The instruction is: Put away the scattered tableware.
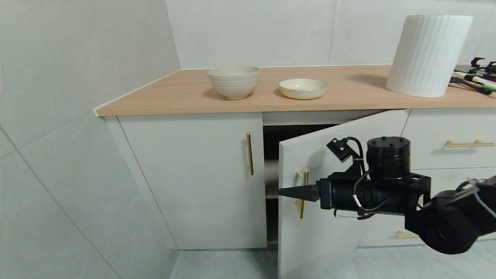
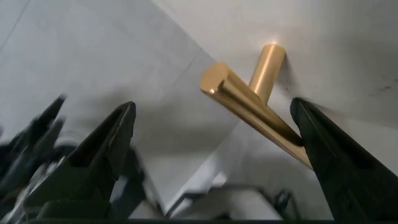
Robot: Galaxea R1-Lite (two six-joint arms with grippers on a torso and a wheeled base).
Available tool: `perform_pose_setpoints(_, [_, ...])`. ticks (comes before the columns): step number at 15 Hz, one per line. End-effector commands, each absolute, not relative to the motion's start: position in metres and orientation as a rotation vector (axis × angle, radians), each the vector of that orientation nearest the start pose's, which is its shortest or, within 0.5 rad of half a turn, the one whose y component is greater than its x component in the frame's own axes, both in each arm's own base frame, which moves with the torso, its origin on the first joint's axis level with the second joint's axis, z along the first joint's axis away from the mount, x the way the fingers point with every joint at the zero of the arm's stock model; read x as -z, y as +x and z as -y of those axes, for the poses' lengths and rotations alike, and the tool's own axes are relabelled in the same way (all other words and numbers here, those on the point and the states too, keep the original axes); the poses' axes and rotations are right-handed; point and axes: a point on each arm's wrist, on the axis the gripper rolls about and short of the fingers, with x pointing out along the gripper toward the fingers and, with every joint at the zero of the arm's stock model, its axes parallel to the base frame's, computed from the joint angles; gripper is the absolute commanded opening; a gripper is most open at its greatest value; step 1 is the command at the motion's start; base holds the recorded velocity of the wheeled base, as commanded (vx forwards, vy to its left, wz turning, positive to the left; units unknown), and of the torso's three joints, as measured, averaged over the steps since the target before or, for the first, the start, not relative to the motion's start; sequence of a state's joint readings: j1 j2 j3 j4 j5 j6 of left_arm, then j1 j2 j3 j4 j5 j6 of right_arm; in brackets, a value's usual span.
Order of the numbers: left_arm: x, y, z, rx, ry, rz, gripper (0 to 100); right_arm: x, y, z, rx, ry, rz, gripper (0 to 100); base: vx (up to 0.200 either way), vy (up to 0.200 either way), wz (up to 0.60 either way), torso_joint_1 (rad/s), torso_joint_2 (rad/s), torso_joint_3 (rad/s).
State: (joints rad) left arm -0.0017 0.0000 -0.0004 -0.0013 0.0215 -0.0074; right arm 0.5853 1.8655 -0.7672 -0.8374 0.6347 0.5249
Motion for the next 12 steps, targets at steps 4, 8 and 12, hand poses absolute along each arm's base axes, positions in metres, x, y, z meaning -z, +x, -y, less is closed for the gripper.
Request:
perform_pose_setpoints(4, [-0.076,-0.023,-0.001,-0.021,-0.008,0.0,100,-0.165,0.228,-0.169,-1.177,0.46,-0.549,100,0.0,0.0,0.0,0.0,0.0,0.0])
perform_pose_setpoints(8, [-0.076,-0.023,-0.001,-0.02,-0.008,0.0,100,-0.157,0.215,-0.161,-1.181,0.459,-0.583,100,0.0,0.0,0.0,0.0,0.0,0.0])
perform_pose_setpoints(12, [-0.076,-0.023,-0.001,-0.02,-0.006,0.002,100,-0.156,0.214,-0.16,-1.187,0.459,-0.588,100,0.0,0.0,0.0,0.0,0.0,0.0])
